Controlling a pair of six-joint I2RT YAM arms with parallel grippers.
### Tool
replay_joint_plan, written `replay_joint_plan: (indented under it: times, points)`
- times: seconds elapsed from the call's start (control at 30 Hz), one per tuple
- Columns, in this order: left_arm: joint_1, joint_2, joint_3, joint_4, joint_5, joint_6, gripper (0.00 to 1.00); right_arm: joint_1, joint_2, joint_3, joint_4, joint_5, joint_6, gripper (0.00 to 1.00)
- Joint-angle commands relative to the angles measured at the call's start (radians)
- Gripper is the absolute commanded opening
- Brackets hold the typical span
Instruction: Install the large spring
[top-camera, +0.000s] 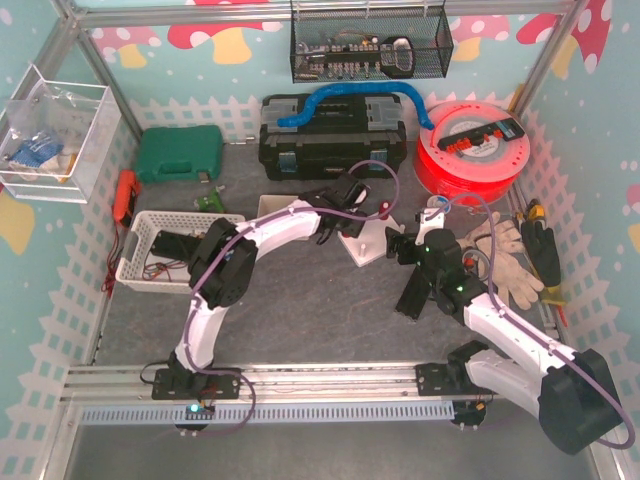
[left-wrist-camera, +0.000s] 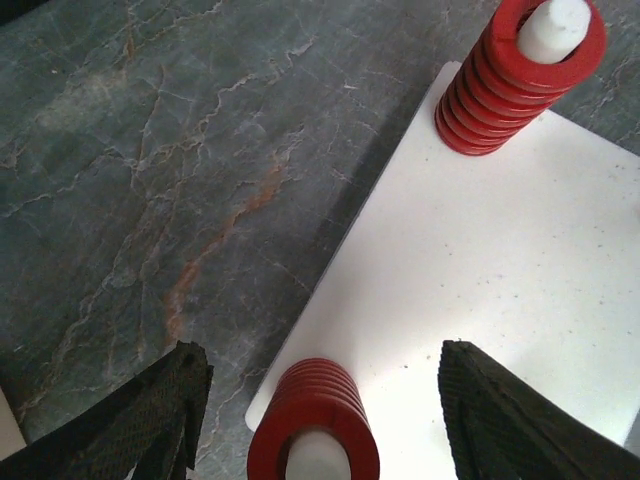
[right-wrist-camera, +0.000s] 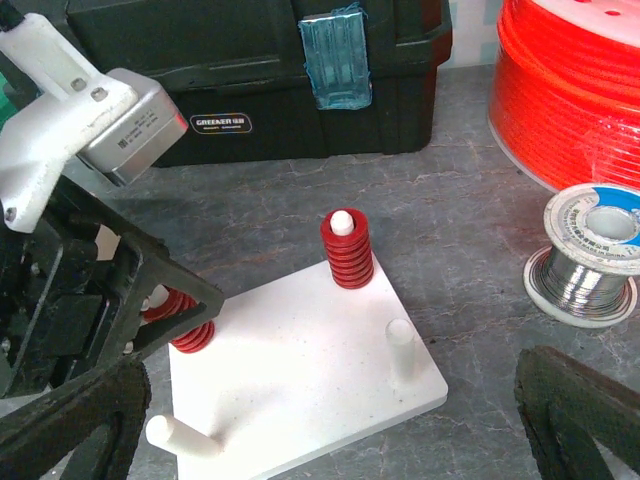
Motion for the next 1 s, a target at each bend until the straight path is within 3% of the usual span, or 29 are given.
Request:
replay_joint_plan:
  times: [0.0, 0.3, 0.63, 0.87, 0.97]
  points:
    - [-0.005, -0.084, 0.022, 0.019, -0.027, -0.016, 0.65, 0.005, -0.002, -0.011, 0.034, -0.005, 0.003, 0.99]
    - [0.049, -0.267, -0.112, 0.022, -0.15, -0.073, 0.56, 0.004, 0.026, -0.013, 0.056, -0.022, 0.004, 0.99]
    - [0.183, -0.499, -0.376, 0.129, -0.115, -0.122, 0.54, 0.004, 0.072, 0.008, 0.053, -0.052, 0.014, 0.99]
    - [0.228, -0.45, -0.422, 0.182, -0.132, -0.11, 0.5, 0.005, 0.026, -0.035, 0.108, -0.04, 0.01, 0.99]
    - [0.228, -0.425, -0.441, 0.217, -0.134, 0.007, 0.48, 0.005, 0.005, -0.053, 0.138, -0.05, 0.015, 0.99]
